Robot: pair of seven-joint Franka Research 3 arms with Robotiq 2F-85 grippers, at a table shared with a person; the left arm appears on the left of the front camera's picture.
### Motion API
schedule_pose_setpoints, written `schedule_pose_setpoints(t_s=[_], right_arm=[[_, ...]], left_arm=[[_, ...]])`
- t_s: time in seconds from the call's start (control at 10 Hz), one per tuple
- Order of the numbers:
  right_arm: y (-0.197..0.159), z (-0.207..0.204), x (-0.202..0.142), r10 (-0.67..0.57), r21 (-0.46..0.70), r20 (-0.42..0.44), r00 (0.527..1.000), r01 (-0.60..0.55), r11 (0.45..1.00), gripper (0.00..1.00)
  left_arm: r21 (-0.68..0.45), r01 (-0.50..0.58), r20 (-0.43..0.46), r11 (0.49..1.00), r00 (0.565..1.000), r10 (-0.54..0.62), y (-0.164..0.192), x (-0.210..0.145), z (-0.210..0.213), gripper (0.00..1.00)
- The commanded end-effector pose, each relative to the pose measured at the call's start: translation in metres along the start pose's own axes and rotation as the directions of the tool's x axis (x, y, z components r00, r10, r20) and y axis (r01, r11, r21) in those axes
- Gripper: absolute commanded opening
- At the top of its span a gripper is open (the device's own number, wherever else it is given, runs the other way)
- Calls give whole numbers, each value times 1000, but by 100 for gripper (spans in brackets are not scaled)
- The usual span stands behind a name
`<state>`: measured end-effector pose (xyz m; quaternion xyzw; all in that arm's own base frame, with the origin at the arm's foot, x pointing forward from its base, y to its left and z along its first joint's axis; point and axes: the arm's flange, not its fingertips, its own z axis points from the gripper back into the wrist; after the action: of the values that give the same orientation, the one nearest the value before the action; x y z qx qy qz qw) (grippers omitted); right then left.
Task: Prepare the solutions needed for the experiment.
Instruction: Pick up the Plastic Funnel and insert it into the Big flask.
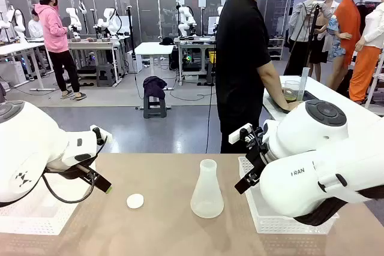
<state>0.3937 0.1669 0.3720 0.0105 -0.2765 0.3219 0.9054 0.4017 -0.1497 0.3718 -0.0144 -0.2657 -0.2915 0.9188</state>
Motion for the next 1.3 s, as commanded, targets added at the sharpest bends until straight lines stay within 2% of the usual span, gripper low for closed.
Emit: schedule_pose_setpoints(t_s=[0.0, 1.2], right_arm=[[0, 0, 0, 0, 0, 0, 1000, 0, 1000, 100], [0, 0, 0, 0, 0, 0, 1000, 0, 1000, 100]], left_arm=[[0, 0, 0, 1000, 1000, 0, 0, 0, 0, 100], [0, 0, 0, 1000, 1000, 0, 0, 0, 0, 100]])
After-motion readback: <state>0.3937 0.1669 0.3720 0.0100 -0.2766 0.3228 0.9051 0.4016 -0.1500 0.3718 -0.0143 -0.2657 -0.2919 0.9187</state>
